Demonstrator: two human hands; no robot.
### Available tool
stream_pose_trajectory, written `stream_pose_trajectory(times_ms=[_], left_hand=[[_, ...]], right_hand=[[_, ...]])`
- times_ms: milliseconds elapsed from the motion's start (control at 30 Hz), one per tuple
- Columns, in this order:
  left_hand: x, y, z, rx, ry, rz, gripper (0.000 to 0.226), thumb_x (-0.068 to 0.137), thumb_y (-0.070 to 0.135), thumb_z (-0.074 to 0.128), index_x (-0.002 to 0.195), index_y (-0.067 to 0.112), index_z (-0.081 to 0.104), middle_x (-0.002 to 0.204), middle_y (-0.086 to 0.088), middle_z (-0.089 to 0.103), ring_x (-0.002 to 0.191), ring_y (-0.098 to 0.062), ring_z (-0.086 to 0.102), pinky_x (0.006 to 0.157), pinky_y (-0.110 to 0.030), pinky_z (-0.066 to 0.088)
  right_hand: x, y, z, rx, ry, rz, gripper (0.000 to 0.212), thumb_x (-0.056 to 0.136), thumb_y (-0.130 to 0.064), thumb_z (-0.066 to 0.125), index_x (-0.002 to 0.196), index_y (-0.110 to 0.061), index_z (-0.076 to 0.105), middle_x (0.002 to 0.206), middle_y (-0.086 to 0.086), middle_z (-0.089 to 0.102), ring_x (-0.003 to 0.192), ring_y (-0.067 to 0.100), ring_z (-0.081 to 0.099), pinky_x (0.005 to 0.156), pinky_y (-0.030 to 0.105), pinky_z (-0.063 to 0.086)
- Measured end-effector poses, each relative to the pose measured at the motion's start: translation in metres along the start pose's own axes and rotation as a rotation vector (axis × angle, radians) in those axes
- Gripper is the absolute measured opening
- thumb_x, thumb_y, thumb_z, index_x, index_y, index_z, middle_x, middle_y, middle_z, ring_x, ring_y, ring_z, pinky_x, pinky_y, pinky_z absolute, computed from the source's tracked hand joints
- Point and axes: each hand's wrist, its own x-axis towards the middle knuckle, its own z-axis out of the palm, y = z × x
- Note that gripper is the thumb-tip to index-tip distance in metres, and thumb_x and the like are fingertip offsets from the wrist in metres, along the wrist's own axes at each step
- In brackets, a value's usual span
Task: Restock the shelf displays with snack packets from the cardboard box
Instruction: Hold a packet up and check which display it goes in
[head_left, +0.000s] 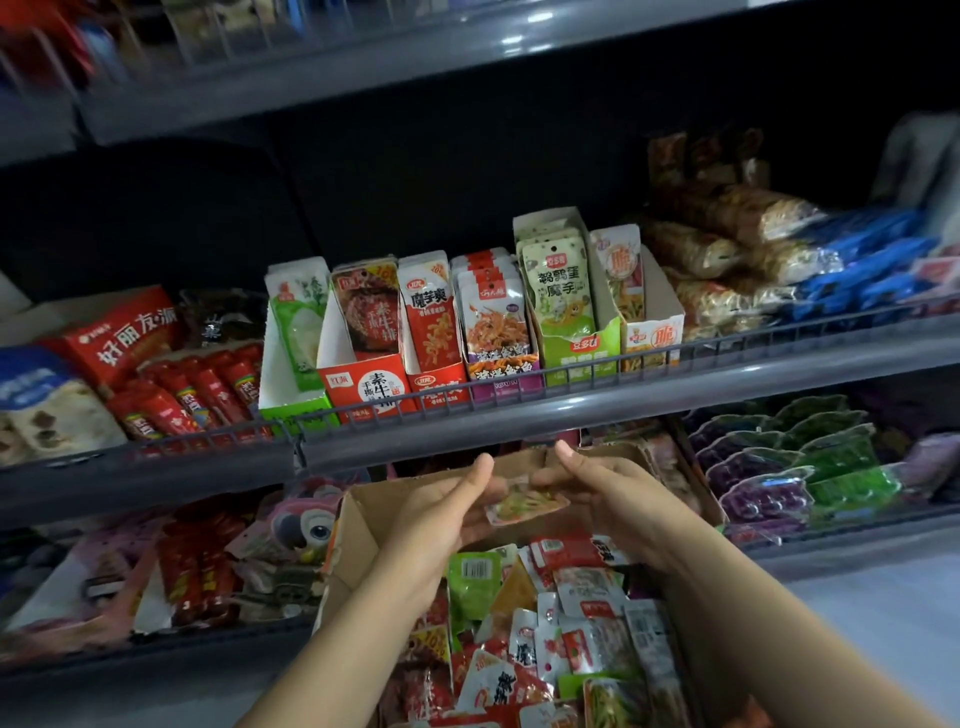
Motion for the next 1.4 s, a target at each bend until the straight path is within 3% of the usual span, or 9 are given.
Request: stream_pose_trajectory(times_ms=[133,233,367,500,633,800,933,1167,1400], left_hand=[[-0.006,0.005,0.004,0.174,0.047,0.161,0.013,0.081,0.019,0.07,0.094,0.024,0.07,0.095,0.006,0.072,0.095,-0.012,0.066,0.081,-0.022,0.053],[-0.006,0.009,0.01,0.226,0.101,0.282,0.028,0.081,0.005,0.07,0.094,0.03,0.064,0.099,0.006,0.067,0.092,-0.006,0.065,0.068,-0.011,0.051],[0.003,0.012,0.017,0.319,0.188,0.398,0.046,0.079,0.003,0.072,0.106,0.036,0.056,0.12,0.002,0.053,0.083,-0.003,0.066,0.07,-0.018,0.055],[0.014,0.017,0.02,0.168,0.201,0.381,0.064,0.078,0.0,0.073,0.128,0.026,0.043,0.115,0.005,0.057,0.075,-0.003,0.067,0.065,-0.019,0.055],[0.031,0.036,0.019,0.095,0.217,0.273,0.061,0.085,0.015,0.069,0.137,0.019,0.038,0.098,0.005,0.068,0.075,-0.007,0.069,0.055,-0.02,0.054],[0.054,0.073,0.022,0.113,0.157,0.164,0.014,0.092,0.019,0.06,0.105,0.014,0.058,0.083,-0.001,0.072,0.06,-0.007,0.068,0.049,-0.021,0.054],[0.076,0.099,0.028,0.026,0.052,0.106,0.011,0.089,0.014,0.064,0.097,0.008,0.061,0.084,-0.008,0.072,0.059,-0.012,0.069,0.05,-0.022,0.055],[0.108,0.137,0.059,0.12,0.046,0.25,0.004,0.089,0.012,0.063,0.089,0.01,0.06,0.089,-0.01,0.07,0.065,-0.015,0.07,0.052,-0.022,0.057],[0.148,0.191,0.107,0.181,0.089,0.473,0.005,0.091,0.017,0.062,0.088,0.014,0.059,0.089,-0.01,0.067,0.07,-0.02,0.067,0.06,-0.025,0.059]], right_hand=[[-0.006,-0.006,0.001,0.026,-0.008,-0.085,0.033,0.07,-0.015,0.071,0.101,-0.005,0.069,0.105,0.017,0.07,0.09,0.025,0.068,0.083,0.033,0.053],[-0.003,-0.007,0.001,0.055,0.016,-0.156,0.038,0.072,0.0,0.07,0.11,-0.008,0.066,0.111,0.021,0.067,0.099,0.033,0.065,0.092,0.043,0.051],[0.001,-0.011,0.005,0.078,0.052,-0.25,0.046,0.076,0.011,0.064,0.113,-0.015,0.063,0.102,0.01,0.071,0.087,0.029,0.068,0.08,0.041,0.054],[0.009,-0.016,0.004,0.033,0.108,-0.315,0.048,0.079,0.014,0.061,0.111,-0.021,0.061,0.1,0.0,0.071,0.084,0.018,0.07,0.071,0.029,0.055],[0.014,-0.025,-0.003,0.044,0.137,-0.351,0.045,0.081,0.014,0.06,0.11,-0.02,0.06,0.098,0.0,0.072,0.082,0.015,0.069,0.068,0.025,0.056],[0.017,-0.036,-0.018,-0.007,0.247,-0.429,0.039,0.081,0.01,0.063,0.108,-0.017,0.064,0.102,0.002,0.072,0.095,0.015,0.067,0.081,0.03,0.057],[0.018,-0.05,-0.033,-0.05,0.307,-0.489,0.033,0.082,0.004,0.066,0.104,-0.021,0.067,0.103,0.003,0.071,0.093,0.015,0.068,0.078,0.033,0.058],[0.03,-0.057,-0.059,-0.661,0.553,-0.655,0.045,0.087,-0.005,0.062,0.123,-0.03,0.055,0.117,-0.016,0.053,0.108,0.005,0.054,0.091,0.01,0.04],[0.047,-0.055,-0.082,-1.1,0.668,-0.512,0.061,0.092,-0.021,0.056,0.147,-0.023,0.03,0.153,-0.007,0.028,0.141,0.016,0.018,0.113,0.028,0.014]])
